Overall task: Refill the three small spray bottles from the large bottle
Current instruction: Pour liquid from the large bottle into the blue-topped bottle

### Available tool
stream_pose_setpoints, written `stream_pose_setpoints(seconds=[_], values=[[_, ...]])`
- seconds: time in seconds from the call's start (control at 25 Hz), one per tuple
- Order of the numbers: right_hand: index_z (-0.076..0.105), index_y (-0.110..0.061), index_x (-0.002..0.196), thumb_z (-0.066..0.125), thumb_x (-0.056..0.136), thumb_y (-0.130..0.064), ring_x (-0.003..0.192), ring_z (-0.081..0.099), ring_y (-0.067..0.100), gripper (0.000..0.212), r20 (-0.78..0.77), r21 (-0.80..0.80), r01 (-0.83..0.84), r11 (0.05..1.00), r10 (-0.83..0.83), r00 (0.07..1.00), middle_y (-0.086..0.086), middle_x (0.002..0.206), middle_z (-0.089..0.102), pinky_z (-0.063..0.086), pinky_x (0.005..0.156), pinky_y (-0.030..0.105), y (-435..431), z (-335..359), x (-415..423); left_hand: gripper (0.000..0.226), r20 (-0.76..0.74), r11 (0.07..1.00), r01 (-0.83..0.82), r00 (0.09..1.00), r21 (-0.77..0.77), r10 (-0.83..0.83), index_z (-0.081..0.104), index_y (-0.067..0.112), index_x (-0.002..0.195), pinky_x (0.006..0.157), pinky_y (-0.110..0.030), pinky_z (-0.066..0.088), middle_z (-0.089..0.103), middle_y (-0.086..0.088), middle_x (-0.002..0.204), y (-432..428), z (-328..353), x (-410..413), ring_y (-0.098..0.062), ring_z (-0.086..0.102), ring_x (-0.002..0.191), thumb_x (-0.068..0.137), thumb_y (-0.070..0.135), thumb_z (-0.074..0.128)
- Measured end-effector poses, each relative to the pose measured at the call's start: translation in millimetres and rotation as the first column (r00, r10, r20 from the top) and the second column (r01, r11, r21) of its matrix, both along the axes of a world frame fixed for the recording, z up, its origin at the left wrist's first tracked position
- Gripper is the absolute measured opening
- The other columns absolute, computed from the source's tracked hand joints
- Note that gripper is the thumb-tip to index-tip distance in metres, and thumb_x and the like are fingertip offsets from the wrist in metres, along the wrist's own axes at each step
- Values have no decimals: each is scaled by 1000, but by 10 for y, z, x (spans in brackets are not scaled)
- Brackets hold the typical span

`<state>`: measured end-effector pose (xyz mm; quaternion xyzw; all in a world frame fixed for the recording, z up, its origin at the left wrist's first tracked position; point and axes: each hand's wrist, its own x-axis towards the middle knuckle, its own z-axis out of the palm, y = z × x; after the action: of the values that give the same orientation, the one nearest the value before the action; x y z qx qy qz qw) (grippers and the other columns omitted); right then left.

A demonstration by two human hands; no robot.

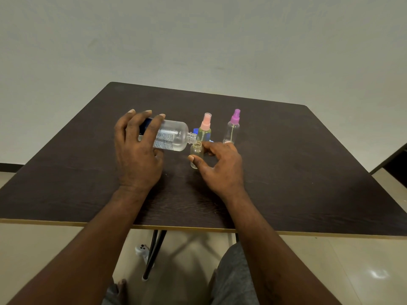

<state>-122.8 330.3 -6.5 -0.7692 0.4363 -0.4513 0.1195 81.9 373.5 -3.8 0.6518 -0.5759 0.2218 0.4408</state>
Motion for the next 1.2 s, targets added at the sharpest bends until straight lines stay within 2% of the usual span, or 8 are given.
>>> stream_pose_setpoints(seconds=[0.6, 0.88, 1.2], values=[[78, -24, 110, 82, 83, -52, 94, 60, 11, 39, -8, 39, 15, 999, -15, 1000, -11, 99, 75, 56, 84, 41, -23, 13, -17, 74, 73, 997, -1, 997, 71, -4, 56, 20, 148, 110, -51, 44, 53, -8, 148, 44, 133, 35, -38, 37, 142, 78, 3, 73], [78, -23, 111, 82, 84, -52, 95, 61, 12, 40, -8, 52, 22, 998, -22, 1000, -10, 100, 76, 57, 84, 43, -11, 31, -16, 77, 81, 991, -6, 997, 134, -5, 53, 20, 150, 109, -54, 46, 50, -8, 150, 46, 160, 41, -37, 34, 143, 79, 7, 79], [78, -23, 114, 75, 83, -59, 97, 60, 10, 47, -28, 64, 26, 998, -24, 999, -10, 103, 76, 56, 86, 41, -26, 27, -8, 76, 86, 992, -11, 996, 128, 0, 55, 20, 149, 108, -53, 46, 52, -8, 149, 45, 187, 42, -37, 36, 141, 77, 6, 77]])
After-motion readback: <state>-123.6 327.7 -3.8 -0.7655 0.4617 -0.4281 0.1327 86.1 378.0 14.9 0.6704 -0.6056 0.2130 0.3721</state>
